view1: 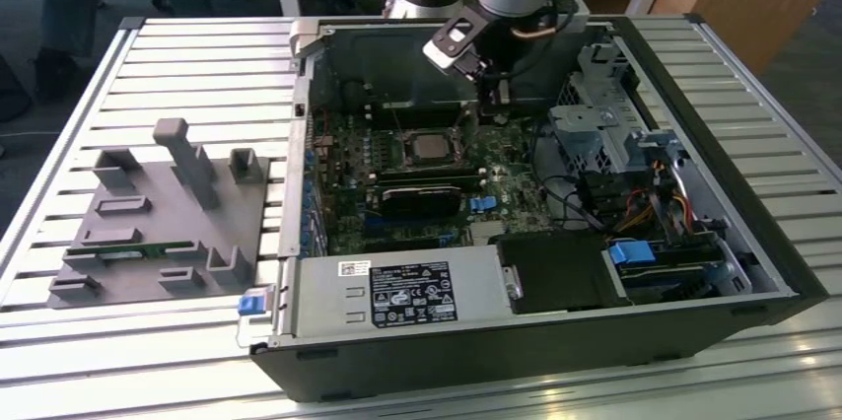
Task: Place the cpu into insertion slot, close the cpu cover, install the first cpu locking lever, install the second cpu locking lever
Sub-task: 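Close the cpu cover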
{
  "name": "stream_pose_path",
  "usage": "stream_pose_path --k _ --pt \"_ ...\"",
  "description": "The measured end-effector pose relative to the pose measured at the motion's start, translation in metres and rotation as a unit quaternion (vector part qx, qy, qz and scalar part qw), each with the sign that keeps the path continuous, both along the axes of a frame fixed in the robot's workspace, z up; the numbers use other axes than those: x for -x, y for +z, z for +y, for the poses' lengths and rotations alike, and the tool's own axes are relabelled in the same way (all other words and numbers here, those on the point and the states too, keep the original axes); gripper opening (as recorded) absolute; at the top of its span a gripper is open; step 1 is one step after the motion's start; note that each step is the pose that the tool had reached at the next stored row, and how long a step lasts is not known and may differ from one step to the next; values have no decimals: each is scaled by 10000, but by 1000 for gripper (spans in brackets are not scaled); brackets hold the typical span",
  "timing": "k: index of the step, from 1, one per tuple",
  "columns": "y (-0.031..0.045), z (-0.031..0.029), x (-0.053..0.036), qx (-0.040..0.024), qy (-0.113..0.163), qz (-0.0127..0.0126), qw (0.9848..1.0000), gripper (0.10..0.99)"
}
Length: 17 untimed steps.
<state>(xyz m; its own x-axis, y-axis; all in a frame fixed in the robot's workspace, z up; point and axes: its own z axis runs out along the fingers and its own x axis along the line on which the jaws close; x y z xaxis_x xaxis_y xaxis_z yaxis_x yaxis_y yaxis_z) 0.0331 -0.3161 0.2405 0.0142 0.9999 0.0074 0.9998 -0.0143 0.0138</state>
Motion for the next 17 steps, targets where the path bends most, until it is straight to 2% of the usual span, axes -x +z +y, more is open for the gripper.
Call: stream_pose_path --k 7,17 --pt "-35 1 73 1 1 0 10000 106" --pt "-93 3 320 1 0 0 10000 106"
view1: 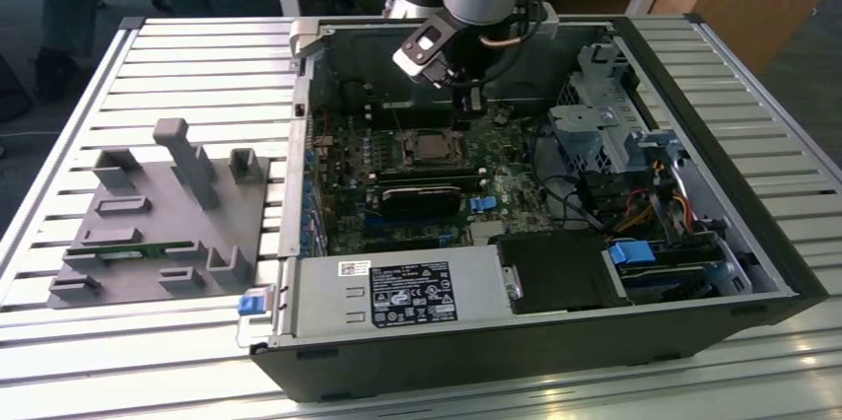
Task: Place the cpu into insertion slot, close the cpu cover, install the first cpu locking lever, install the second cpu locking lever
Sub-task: 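Close the cpu cover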
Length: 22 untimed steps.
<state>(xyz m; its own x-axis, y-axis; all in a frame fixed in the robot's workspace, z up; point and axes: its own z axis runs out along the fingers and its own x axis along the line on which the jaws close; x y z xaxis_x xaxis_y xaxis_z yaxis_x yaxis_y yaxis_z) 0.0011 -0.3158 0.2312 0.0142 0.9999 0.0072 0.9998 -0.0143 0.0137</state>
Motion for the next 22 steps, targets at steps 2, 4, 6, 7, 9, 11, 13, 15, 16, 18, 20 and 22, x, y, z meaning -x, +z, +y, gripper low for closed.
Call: stream_pose_path --k 2,4,6,7,9,11,13,15,16,18,20,22 --pt "-13 0 43 1 1 0 10000 106" --pt "-35 0 74 1 0 0 10000 106" --pt "-64 1 91 3 0 4 10000 106" --pt "-77 1 99 3 0 7 10000 106" --pt "-103 1 121 4 0 16 10000 106" --pt "-121 0 161 4 1 20 10000 106" --pt "-130 0 221 4 0 20 10000 106" --pt "-145 1 272 4 1 20 10000 106" --pt "-152 1 293 4 0 20 10000 106" --pt "-159 0 328 5 0 21 10000 106" --pt "-165 0 365 4 1 21 10000 106" --pt "-174 1 393 4 0 20 10000 106"
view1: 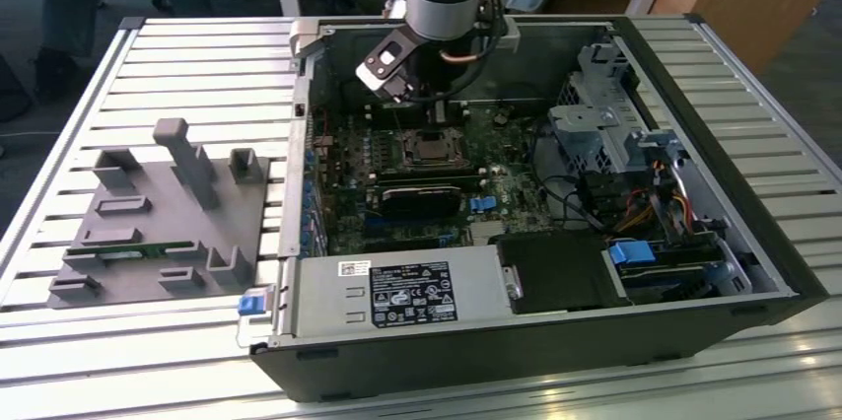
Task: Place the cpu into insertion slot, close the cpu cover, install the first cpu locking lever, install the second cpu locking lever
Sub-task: 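Close the cpu cover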
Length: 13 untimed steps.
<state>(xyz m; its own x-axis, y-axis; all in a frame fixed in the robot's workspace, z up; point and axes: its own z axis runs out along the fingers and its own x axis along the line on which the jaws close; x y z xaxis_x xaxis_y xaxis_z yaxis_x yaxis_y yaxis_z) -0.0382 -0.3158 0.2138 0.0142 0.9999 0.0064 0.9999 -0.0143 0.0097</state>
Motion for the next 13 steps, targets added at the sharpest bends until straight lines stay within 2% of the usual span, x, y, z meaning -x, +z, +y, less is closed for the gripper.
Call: stream_pose_path --k 8,13 --pt "-45 0 117 0 0 0 10000 106" --pt "-95 0 144 0 0 1 10000 106"
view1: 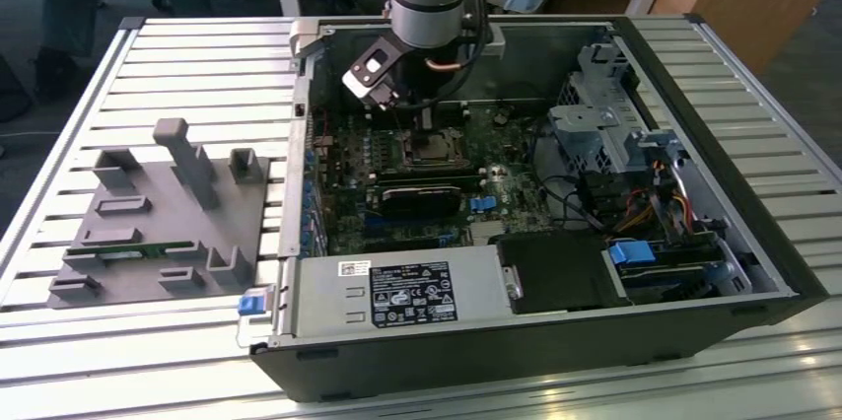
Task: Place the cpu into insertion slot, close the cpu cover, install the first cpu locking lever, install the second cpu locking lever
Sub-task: 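Close the cpu cover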
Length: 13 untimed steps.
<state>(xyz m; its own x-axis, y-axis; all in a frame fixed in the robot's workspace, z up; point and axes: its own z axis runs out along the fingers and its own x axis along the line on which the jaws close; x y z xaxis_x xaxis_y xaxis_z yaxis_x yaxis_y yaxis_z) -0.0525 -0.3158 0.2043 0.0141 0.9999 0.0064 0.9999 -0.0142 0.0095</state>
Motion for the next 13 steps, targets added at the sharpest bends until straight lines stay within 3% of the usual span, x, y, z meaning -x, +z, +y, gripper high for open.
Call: stream_pose_path --k 13 --pt "-44 8 -11 -7 0 4 10000 106"
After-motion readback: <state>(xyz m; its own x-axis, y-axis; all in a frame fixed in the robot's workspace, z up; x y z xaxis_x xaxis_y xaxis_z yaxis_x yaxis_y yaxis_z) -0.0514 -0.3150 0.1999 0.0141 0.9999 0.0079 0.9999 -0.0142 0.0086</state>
